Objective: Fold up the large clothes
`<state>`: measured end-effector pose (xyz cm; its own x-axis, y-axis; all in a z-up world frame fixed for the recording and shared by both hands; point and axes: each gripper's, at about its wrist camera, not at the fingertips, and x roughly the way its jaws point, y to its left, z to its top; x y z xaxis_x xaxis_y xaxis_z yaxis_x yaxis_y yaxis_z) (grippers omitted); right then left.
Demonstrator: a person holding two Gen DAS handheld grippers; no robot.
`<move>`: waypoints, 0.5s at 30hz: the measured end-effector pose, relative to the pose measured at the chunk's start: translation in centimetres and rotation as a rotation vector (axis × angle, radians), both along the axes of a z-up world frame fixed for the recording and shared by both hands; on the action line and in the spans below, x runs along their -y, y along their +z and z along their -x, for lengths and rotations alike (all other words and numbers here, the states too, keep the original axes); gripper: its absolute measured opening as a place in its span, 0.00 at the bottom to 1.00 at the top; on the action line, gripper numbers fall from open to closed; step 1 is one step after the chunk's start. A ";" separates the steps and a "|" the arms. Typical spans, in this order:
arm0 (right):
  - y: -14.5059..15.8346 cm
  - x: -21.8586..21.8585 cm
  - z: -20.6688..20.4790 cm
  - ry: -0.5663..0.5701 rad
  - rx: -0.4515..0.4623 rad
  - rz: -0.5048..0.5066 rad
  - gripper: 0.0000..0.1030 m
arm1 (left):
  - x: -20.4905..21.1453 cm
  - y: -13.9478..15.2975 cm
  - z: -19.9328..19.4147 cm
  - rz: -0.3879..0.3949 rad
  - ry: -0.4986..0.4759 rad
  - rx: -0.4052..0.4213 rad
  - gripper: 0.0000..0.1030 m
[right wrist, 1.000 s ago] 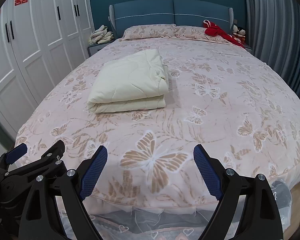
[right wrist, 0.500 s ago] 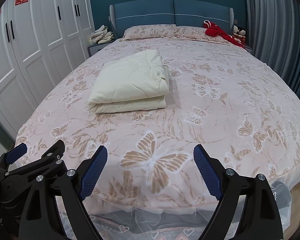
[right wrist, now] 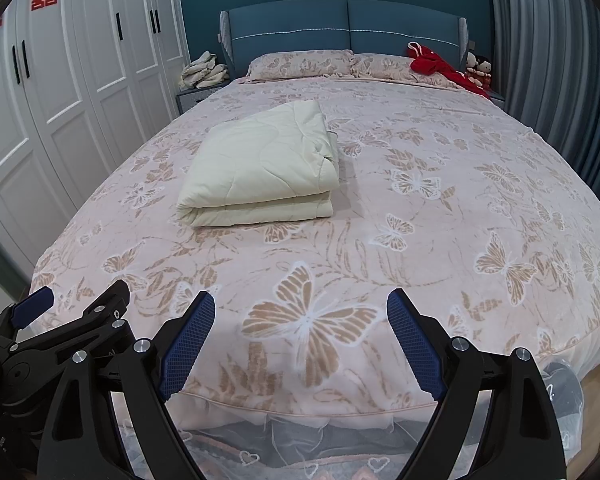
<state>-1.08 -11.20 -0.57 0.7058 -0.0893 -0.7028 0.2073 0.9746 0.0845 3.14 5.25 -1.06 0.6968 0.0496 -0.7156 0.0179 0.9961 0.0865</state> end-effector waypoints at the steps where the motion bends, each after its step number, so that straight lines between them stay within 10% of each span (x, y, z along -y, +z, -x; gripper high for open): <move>1: 0.0 0.0 -0.1 0.000 0.000 0.000 0.84 | 0.0 0.0 0.0 0.000 0.000 0.000 0.88; 15: 0.0 -0.1 0.0 -0.001 0.002 0.001 0.84 | -0.3 0.3 0.1 -0.007 0.009 0.006 0.88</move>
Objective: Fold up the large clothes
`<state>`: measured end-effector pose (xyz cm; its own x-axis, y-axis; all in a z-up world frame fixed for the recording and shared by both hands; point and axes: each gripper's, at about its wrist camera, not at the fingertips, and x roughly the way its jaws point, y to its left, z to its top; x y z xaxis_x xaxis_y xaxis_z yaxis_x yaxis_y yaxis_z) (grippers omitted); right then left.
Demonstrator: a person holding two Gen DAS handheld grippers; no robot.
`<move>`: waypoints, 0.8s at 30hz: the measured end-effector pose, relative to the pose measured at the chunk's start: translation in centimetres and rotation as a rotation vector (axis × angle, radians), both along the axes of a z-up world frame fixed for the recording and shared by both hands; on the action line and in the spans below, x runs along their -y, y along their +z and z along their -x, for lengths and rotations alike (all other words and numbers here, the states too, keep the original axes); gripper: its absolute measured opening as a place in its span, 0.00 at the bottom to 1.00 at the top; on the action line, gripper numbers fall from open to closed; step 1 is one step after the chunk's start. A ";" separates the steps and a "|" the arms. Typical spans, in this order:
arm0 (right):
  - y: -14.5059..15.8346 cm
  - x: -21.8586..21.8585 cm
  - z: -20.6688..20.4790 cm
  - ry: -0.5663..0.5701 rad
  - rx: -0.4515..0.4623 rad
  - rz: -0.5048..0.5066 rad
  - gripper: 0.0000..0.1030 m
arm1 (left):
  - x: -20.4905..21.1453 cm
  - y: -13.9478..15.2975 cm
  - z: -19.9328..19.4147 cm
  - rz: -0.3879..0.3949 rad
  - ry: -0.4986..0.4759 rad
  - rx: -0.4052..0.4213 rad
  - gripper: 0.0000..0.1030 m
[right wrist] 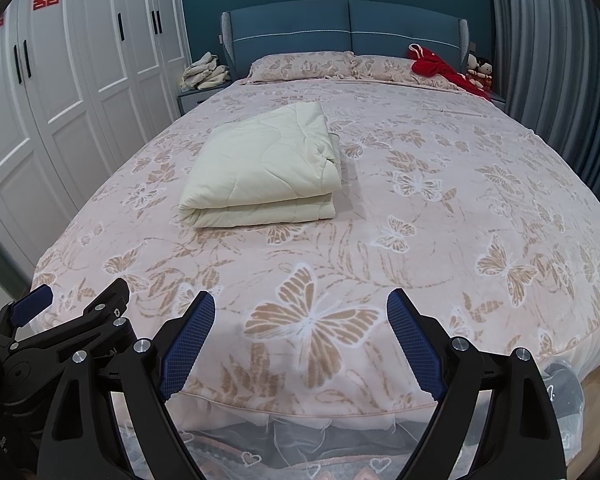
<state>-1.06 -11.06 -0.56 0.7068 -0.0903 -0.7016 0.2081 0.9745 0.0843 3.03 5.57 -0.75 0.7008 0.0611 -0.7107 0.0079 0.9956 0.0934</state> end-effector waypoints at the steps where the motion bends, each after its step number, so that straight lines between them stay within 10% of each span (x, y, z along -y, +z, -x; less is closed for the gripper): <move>1: 0.0 0.0 0.0 0.001 0.001 0.000 0.84 | -0.2 0.0 -0.1 0.001 0.000 0.000 0.88; 24: 0.6 -0.3 -0.7 0.001 0.010 0.008 0.84 | 0.2 0.0 0.1 0.008 0.010 0.003 0.87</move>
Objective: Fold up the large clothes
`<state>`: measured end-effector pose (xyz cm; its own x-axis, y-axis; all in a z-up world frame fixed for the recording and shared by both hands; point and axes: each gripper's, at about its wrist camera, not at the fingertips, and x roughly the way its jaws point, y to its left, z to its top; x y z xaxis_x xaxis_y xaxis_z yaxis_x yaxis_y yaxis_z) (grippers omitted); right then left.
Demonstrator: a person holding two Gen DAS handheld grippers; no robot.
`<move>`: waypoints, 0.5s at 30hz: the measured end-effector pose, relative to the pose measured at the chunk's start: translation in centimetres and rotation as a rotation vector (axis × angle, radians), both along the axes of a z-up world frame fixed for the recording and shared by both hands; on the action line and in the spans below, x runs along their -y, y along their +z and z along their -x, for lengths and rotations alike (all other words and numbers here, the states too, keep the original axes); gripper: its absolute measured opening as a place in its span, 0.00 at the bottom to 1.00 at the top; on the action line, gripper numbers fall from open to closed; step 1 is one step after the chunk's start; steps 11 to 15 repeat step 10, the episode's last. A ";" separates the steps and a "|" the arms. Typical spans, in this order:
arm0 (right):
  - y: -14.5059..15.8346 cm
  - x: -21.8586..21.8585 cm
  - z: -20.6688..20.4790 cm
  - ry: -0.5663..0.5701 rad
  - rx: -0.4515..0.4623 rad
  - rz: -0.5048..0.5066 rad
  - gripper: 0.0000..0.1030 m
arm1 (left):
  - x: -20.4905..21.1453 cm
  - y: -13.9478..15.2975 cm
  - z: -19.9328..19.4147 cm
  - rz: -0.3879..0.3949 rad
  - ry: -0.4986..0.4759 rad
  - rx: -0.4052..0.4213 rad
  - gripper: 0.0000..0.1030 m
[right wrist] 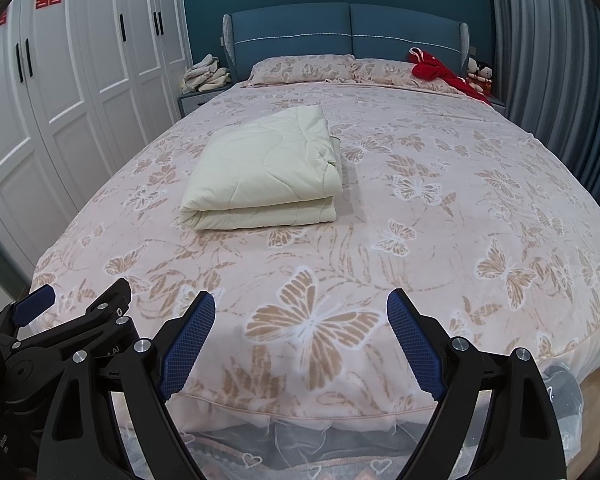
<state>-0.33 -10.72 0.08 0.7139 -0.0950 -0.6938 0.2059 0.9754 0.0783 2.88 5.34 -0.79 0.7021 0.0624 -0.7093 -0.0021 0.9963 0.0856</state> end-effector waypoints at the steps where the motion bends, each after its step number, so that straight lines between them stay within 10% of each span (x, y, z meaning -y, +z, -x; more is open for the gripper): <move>1: 0.0 0.0 0.1 0.000 0.001 0.001 0.84 | 0.0 0.0 0.0 -0.001 0.001 0.002 0.87; 15: -0.1 0.0 0.3 0.000 0.003 0.005 0.83 | 0.2 0.3 0.1 -0.019 -0.007 0.012 0.83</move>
